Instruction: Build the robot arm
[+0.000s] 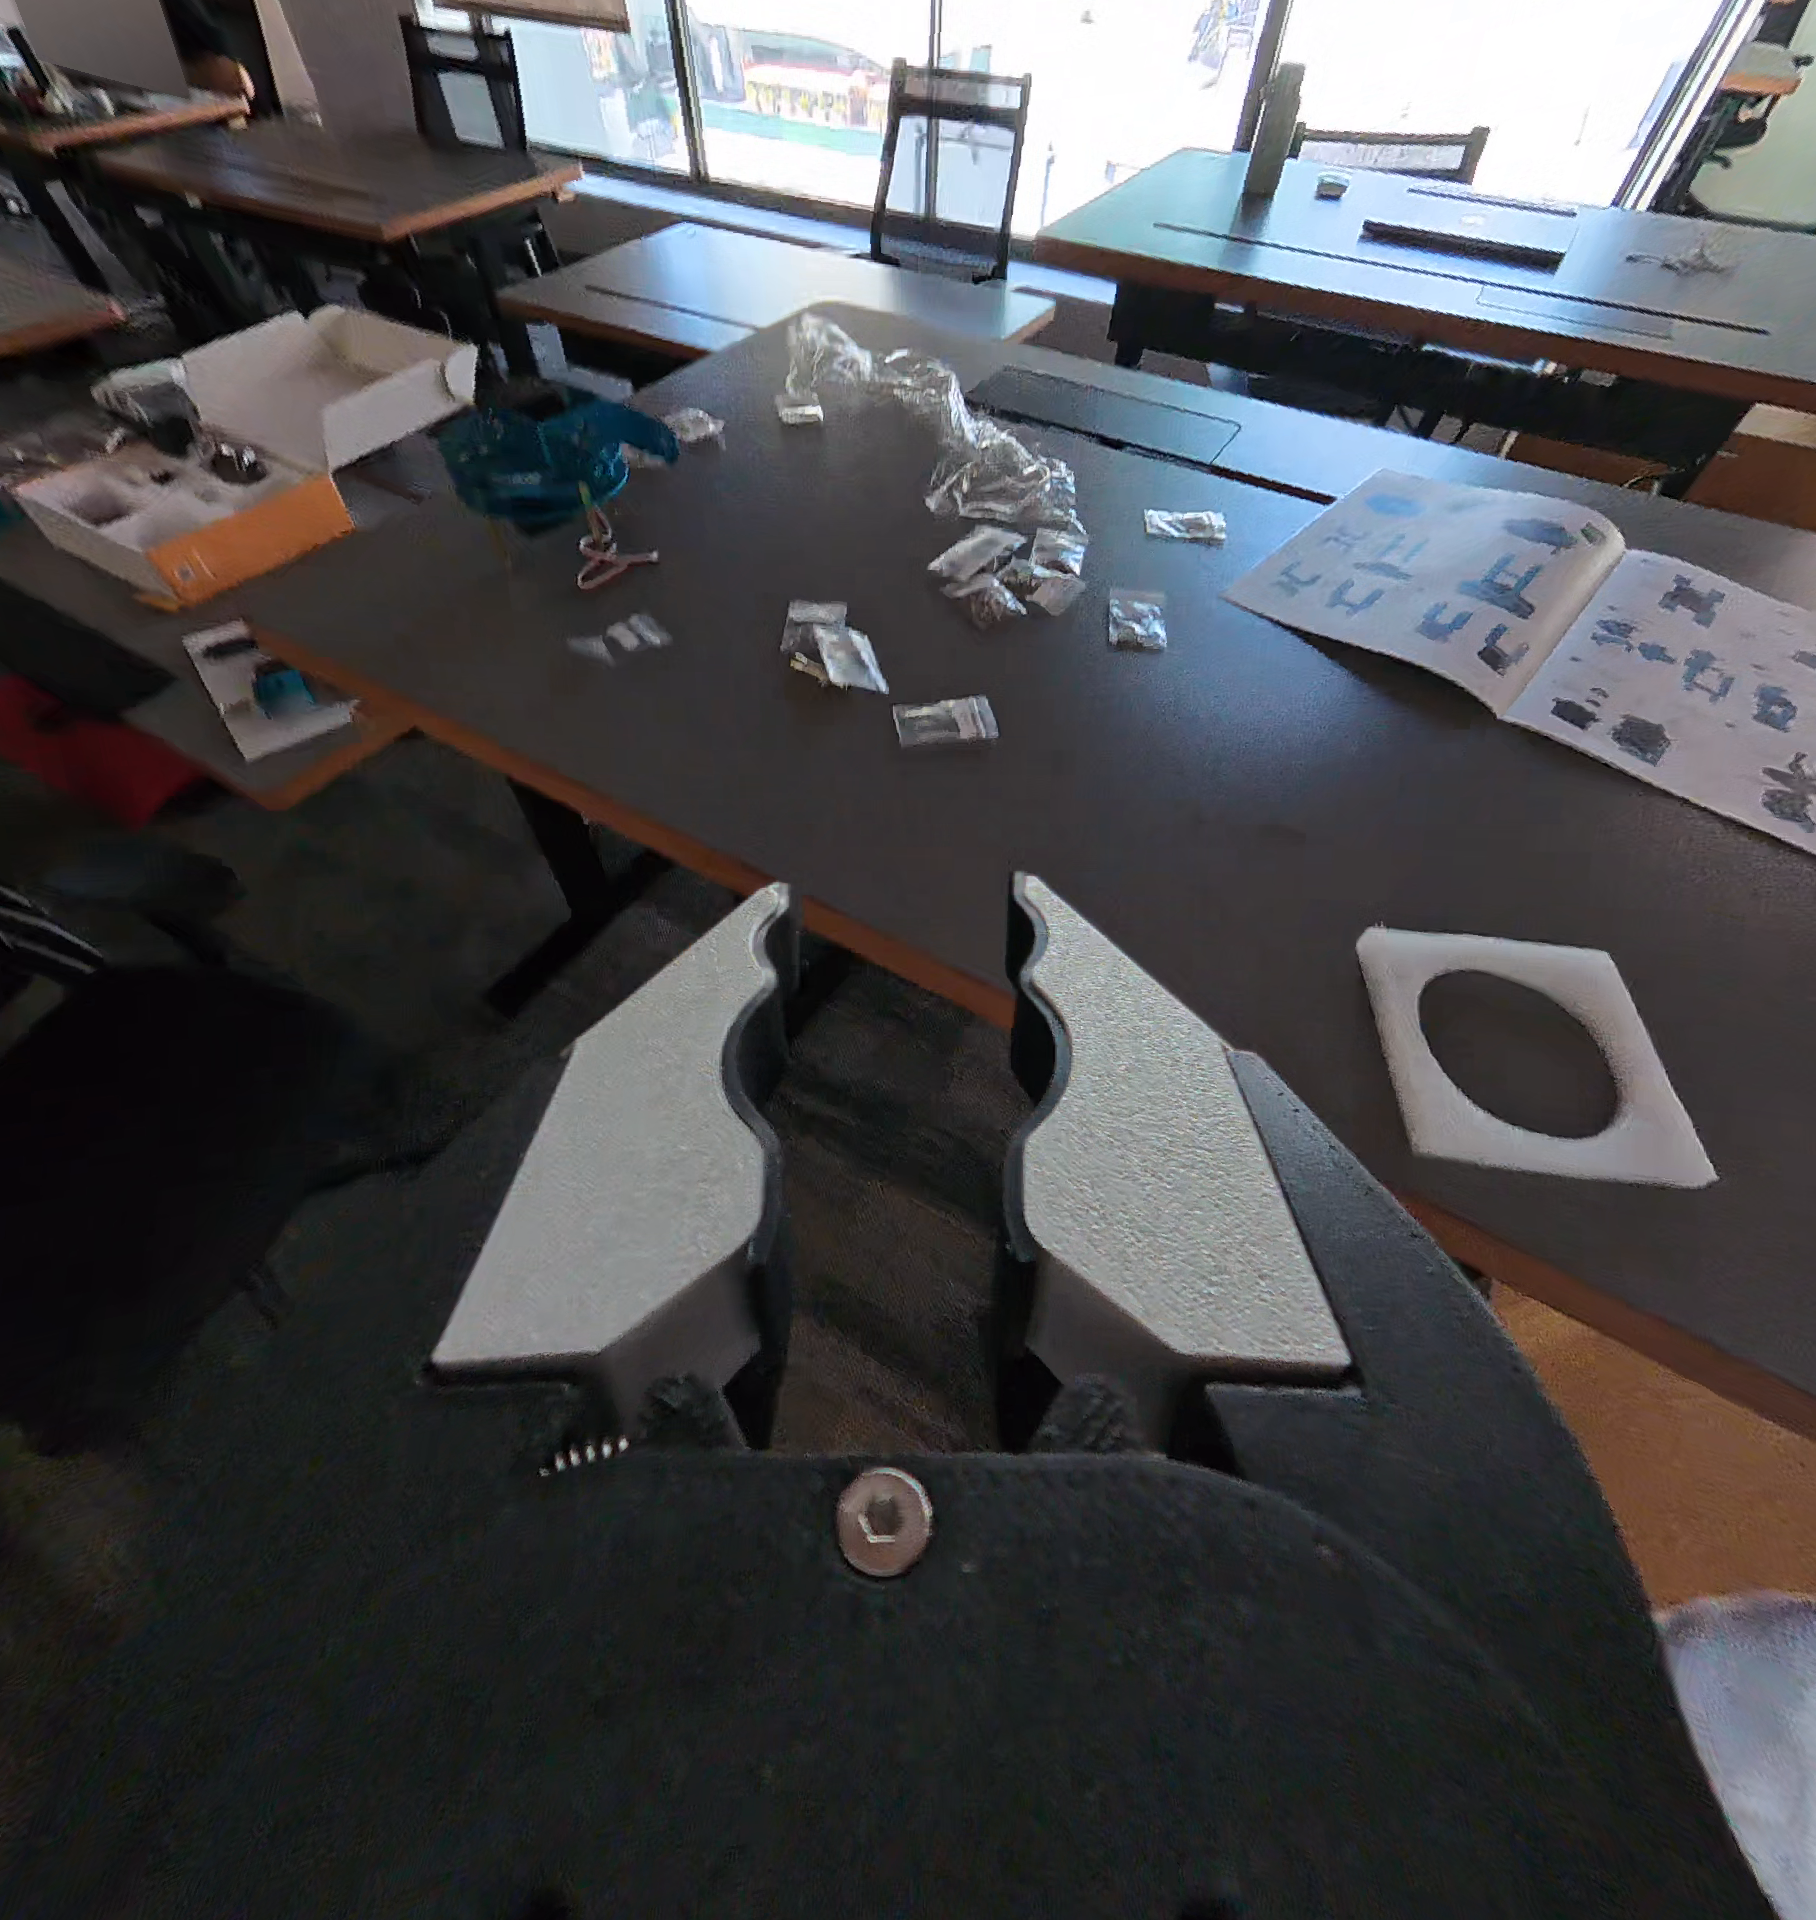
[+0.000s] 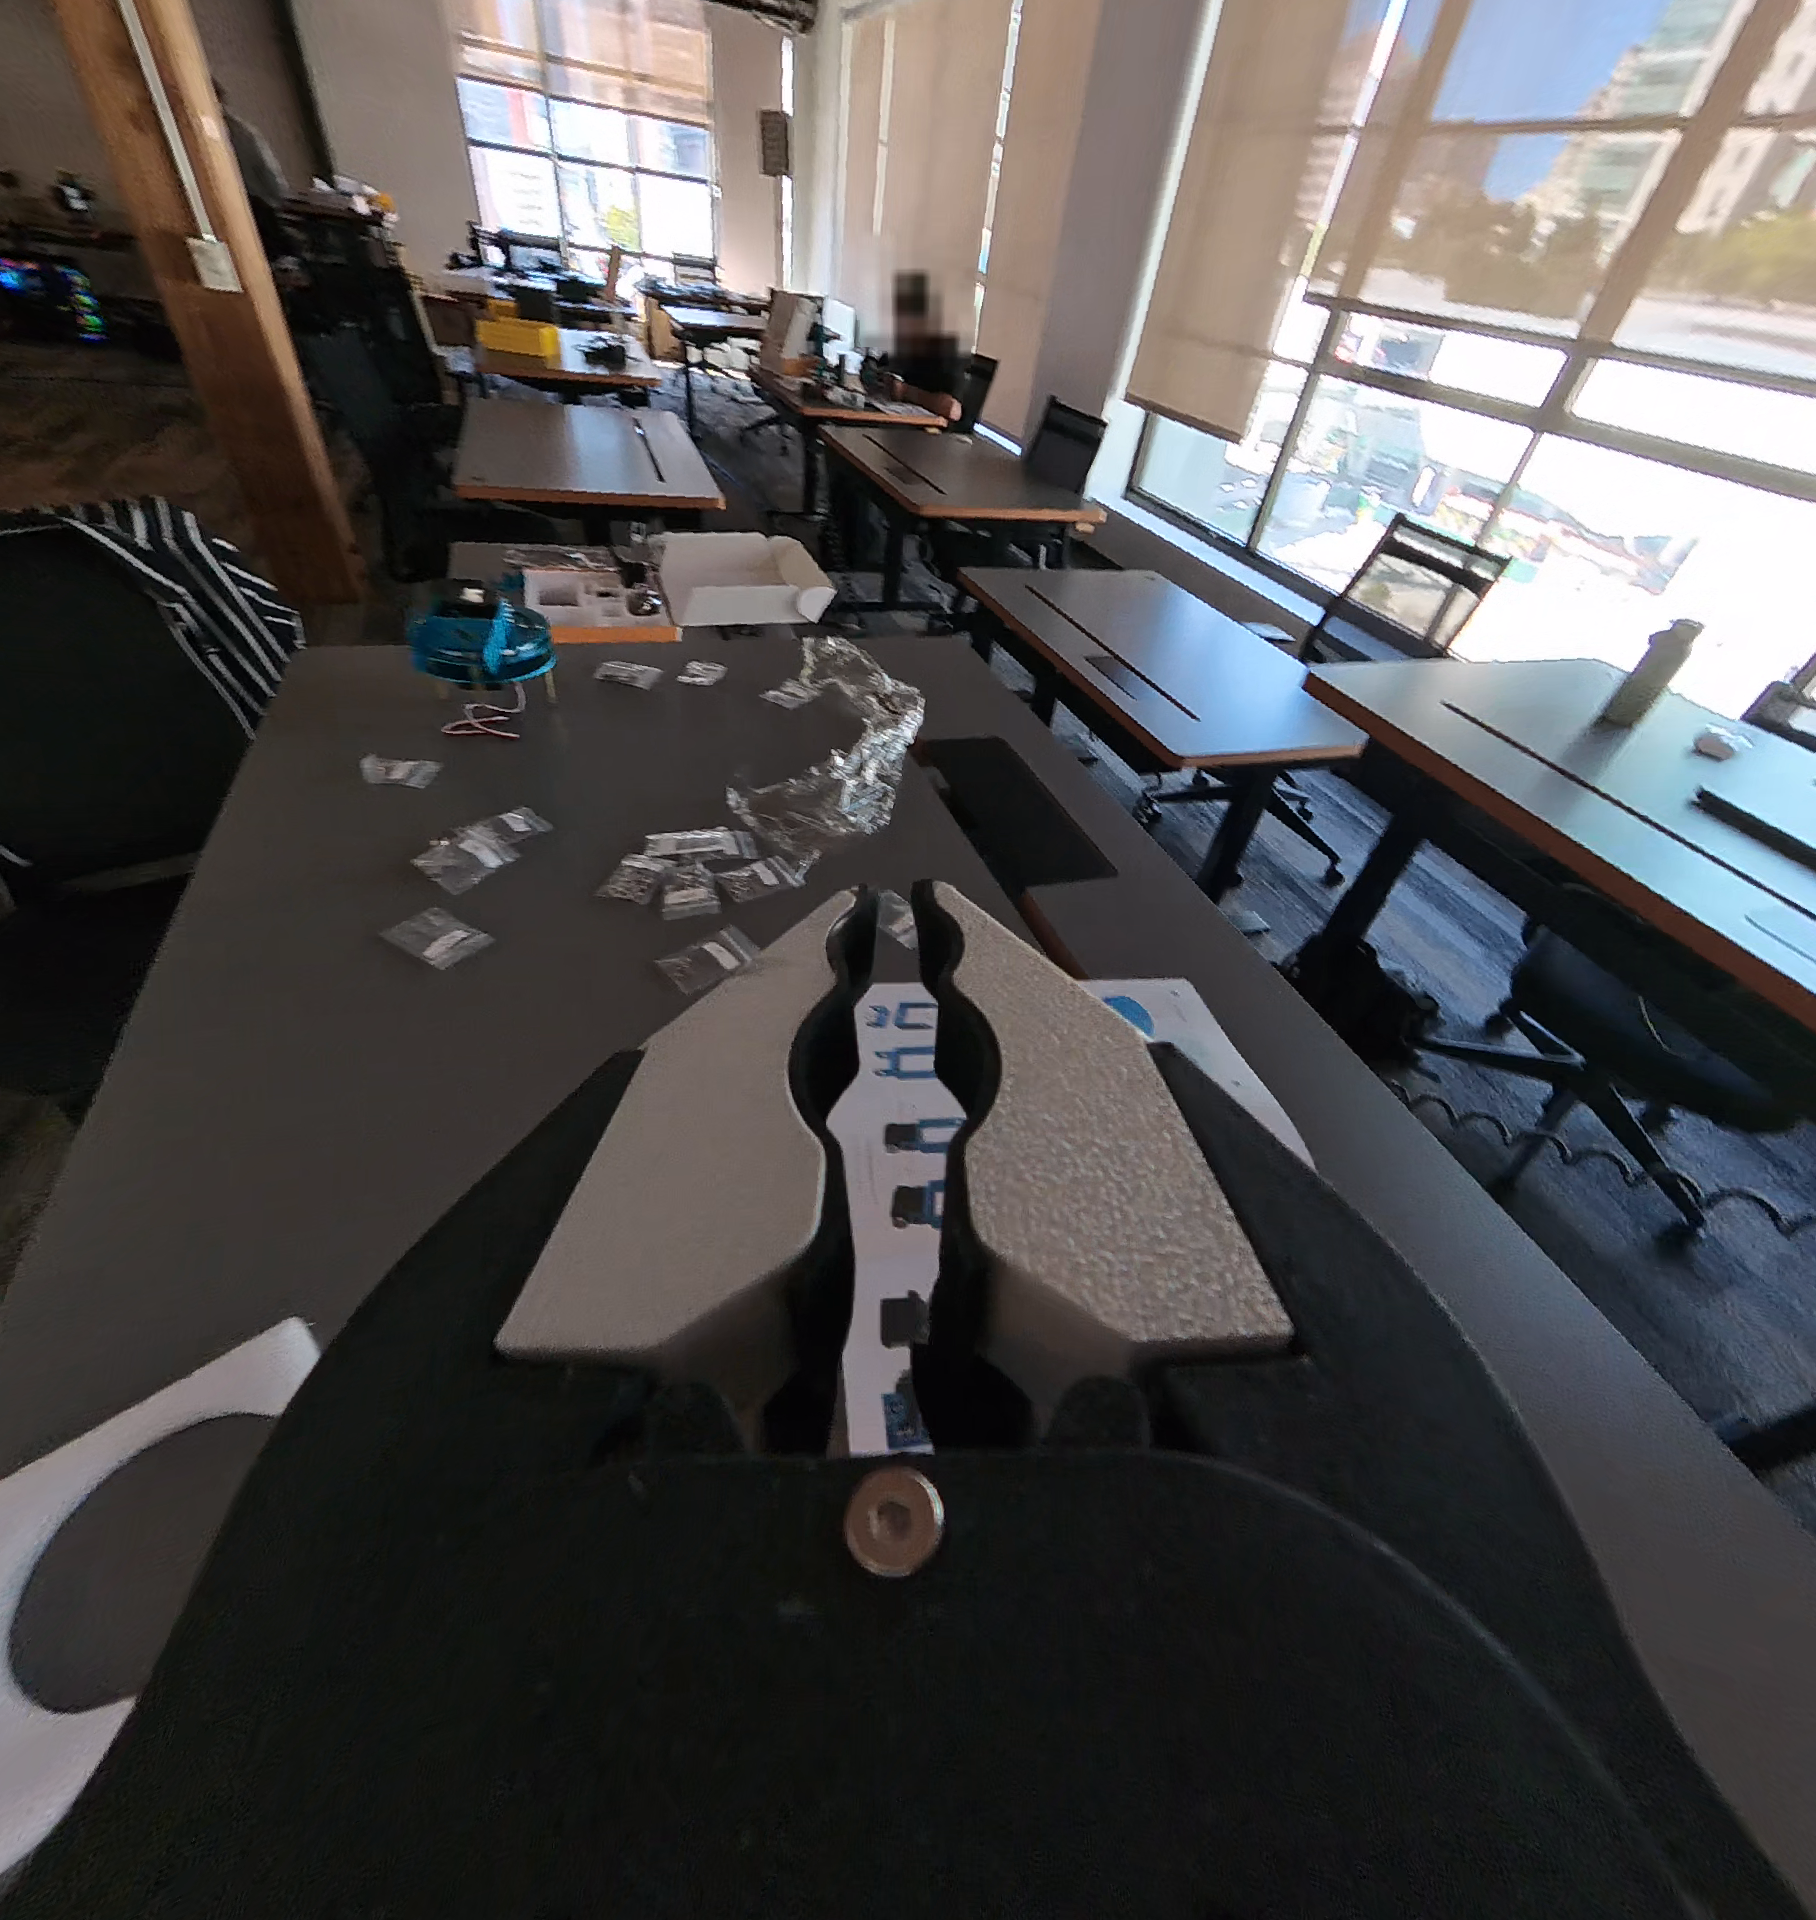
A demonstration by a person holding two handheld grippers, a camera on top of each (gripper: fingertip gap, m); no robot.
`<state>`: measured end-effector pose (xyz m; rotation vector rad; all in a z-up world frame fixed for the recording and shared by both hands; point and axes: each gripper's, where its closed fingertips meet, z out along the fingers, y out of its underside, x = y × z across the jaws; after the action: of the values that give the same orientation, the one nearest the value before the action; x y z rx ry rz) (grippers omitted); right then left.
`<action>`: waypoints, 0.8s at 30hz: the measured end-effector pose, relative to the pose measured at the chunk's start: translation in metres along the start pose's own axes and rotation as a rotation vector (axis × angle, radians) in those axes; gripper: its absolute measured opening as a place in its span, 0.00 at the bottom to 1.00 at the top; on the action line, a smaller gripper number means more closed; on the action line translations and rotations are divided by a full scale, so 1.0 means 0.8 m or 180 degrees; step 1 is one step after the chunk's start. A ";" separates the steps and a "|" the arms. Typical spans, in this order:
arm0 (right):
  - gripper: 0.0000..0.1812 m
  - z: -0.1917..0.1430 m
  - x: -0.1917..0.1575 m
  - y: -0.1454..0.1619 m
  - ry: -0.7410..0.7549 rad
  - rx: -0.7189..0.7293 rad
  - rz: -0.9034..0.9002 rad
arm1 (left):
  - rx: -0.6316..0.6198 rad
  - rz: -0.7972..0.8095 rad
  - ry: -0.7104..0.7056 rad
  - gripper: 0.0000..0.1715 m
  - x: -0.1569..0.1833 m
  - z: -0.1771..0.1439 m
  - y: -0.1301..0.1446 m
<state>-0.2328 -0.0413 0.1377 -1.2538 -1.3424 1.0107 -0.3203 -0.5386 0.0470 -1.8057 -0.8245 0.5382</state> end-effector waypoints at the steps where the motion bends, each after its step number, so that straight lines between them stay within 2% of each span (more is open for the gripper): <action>1: 0.04 -0.001 -0.010 -0.004 -0.0056 0.0031 -0.0029 | -0.0045 -0.0118 -0.0017 0.23 -0.007 -0.014 0.018; 4: 0.05 -0.009 -0.027 -0.007 -0.0103 0.0087 -0.0014 | -0.0083 -0.0332 -0.0108 0.23 -0.022 -0.046 0.043; 8: 0.08 -0.029 -0.013 -0.002 0.0009 0.0110 0.0053 | 0.0165 -0.0254 -0.0163 0.23 -0.018 -0.074 0.022; 10: 0.09 -0.045 0.013 0.004 0.0190 0.0119 0.0083 | 0.0283 -0.0204 -0.0221 0.22 -0.012 -0.086 0.007; 13: 0.13 -0.077 0.075 0.026 0.0666 0.0081 0.0221 | 0.0428 -0.0209 -0.0223 0.21 0.003 -0.100 -0.011; 18: 0.15 -0.122 0.169 0.101 0.1179 -0.0308 0.0741 | 0.0582 -0.0485 0.0024 0.21 0.039 -0.120 -0.048; 21: 0.16 -0.142 0.201 0.136 0.1316 -0.0381 0.1047 | 0.0678 -0.0437 -0.0091 0.21 0.047 -0.131 -0.082; 24: 0.16 -0.151 0.214 0.153 0.1251 -0.0254 0.1375 | 0.0848 -0.0355 -0.0077 0.21 0.065 -0.135 -0.123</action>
<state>-0.0883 0.1360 0.0565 -1.7466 -0.8320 0.9380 -0.2388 -0.5444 0.1787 -1.5038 -0.8234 0.5699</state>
